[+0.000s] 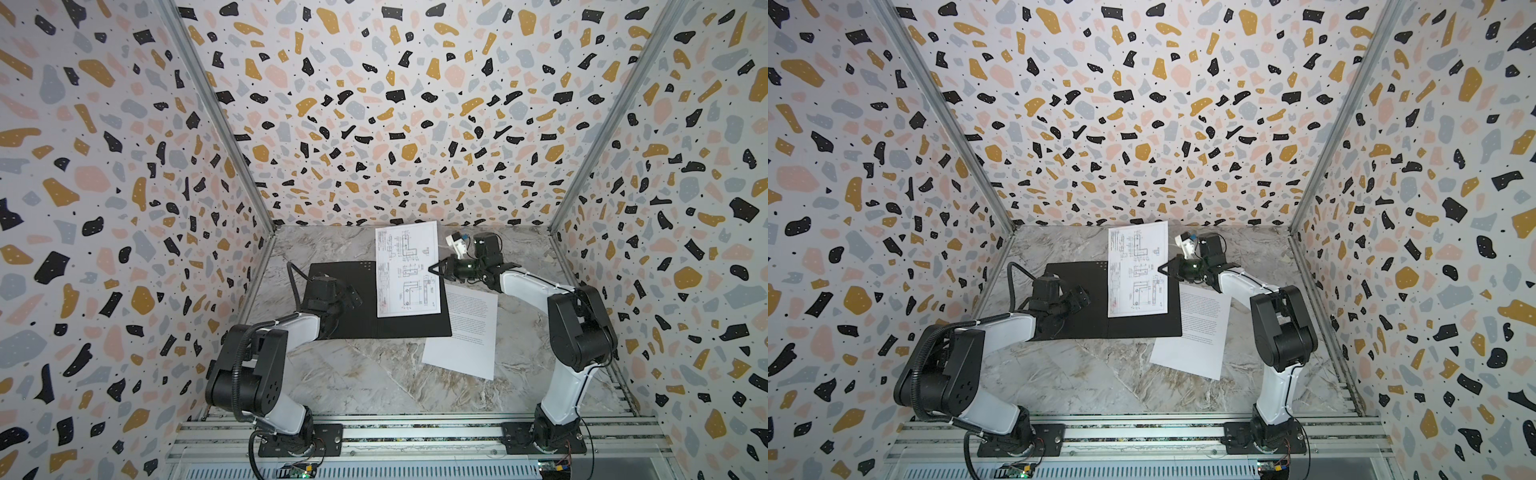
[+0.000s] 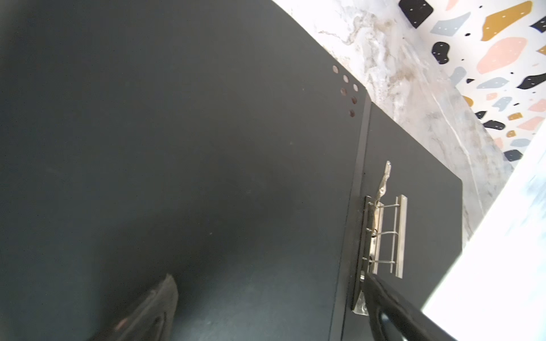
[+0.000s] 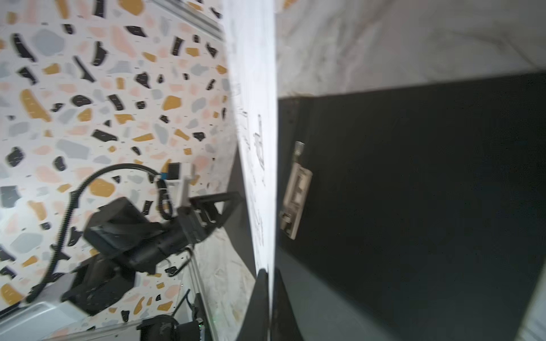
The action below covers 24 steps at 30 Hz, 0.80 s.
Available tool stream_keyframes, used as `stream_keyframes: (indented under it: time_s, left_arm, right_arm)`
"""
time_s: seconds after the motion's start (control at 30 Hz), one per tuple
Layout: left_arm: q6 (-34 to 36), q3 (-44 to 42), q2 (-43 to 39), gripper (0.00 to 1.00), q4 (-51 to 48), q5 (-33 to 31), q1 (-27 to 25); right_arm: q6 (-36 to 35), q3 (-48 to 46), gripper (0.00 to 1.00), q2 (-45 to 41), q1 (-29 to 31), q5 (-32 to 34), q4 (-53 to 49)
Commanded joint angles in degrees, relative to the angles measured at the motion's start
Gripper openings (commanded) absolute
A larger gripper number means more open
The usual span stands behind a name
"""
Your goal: Put the files into the folder
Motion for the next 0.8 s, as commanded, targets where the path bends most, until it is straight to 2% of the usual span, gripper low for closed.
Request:
stream_keyframes:
  time_s: [0.0,0.13,0.27,0.53,0.77]
  left_arm:
    - [1.8,-0.6,2.4,1.00,3.9,5.1,0.2]
    - [3.8,-0.3,3.9,1.00,3.6,7.3,0.2]
    - [4.6,-1.0,4.7,1.00,3.8,8.5,0.2]
    - [4.3,-3.9,6.4,1.00,7.6,12.1,-0.8]
    - [4.3,-4.6,7.6,1.00,8.4,12.7,-1.1]
  right_arm:
    - [-8.0,-2.1,0.00,1.3,-0.5,2.9,-4.0]
    - [-11.9,-4.6,0.00,1.8,-0.9,6.7,-6.2]
    - [-12.6,-6.8,0.00,1.3,-1.3,9.1,-6.1]
    - [-13.7,-7.4,0.00,2.0,-1.6,9.5,-5.7]
    - [-13.8,-6.7,0.00,2.6,-1.6,8.8,-4.7]
